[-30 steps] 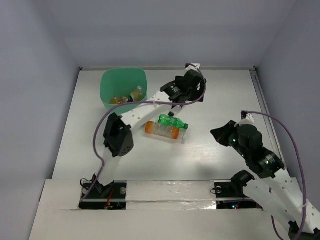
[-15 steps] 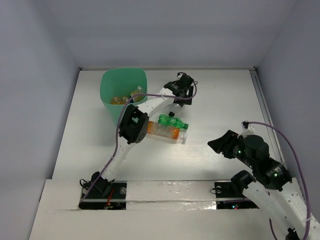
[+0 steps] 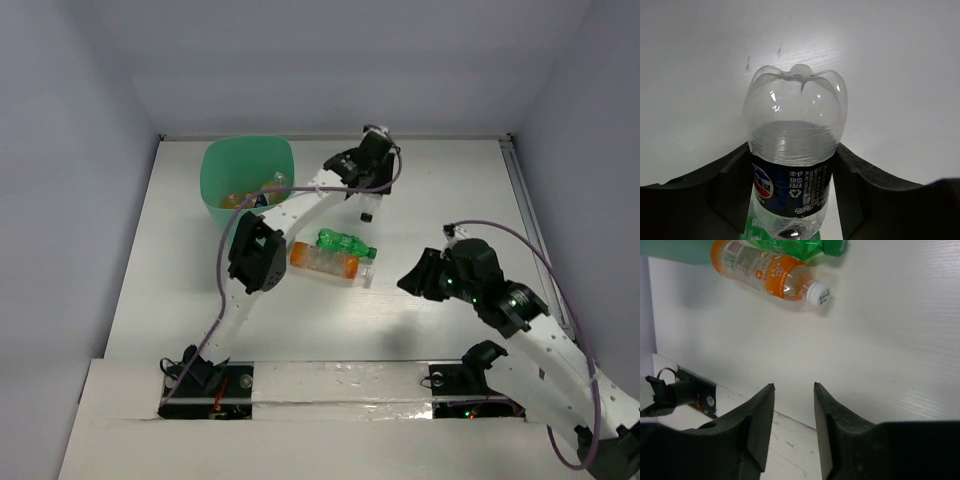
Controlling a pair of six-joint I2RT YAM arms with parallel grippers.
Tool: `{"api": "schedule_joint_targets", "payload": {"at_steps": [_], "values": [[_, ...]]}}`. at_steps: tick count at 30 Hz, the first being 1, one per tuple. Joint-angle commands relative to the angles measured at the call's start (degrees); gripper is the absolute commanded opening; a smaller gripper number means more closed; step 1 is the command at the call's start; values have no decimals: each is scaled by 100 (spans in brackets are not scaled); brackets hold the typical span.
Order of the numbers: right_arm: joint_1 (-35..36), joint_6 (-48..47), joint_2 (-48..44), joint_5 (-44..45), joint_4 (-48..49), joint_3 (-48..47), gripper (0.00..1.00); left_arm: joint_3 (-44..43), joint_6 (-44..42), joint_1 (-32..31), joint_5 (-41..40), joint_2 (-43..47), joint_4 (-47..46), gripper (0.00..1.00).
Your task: Put the plastic bottles in the bin
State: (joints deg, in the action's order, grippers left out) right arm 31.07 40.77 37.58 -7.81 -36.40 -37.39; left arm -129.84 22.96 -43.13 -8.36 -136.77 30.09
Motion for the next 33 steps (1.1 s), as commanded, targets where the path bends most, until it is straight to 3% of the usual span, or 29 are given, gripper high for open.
{"api": "schedule_joint_targets", "payload": {"at_steps": [1,4,6,10,11,15,19,22,23,26,33], "values": [[-22,-700,974,-536,985,-610,40,-394,-2,173,80,2132,-573,45],[30,-1218,1776,-748,1144,-1041,39,166,33,454,107,2899,-784,43],[153,-1475,2541,-669,1057,-1612,43,537,33,726,37,3655,-838,43],[592,-2020,3666,-502,863,-2640,62,1695,-46,1254,-227,4893,-829,43],[680,-2090,3877,-397,793,-2842,71,1934,-46,1359,-262,5079,-855,43],[1085,-2503,4871,-195,381,-3765,85,3042,-107,1948,-289,5845,-1039,43],[1393,-2951,5898,-115,11,-4635,87,4139,-283,2493,-403,6250,-1329,46],[1559,-3110,6278,51,-209,-4970,87,4580,-432,2792,-219,6364,-1654,63],[1560,-3128,6453,139,-218,-5111,87,4756,-468,2793,-201,6347,-1716,74],[1613,-3128,6708,429,-262,-5366,87,4828,-503,2907,-105,6277,-1769,86],[1789,-3190,7104,684,53,-5385,88,4679,-415,2907,361,6575,-1638,89]]}}
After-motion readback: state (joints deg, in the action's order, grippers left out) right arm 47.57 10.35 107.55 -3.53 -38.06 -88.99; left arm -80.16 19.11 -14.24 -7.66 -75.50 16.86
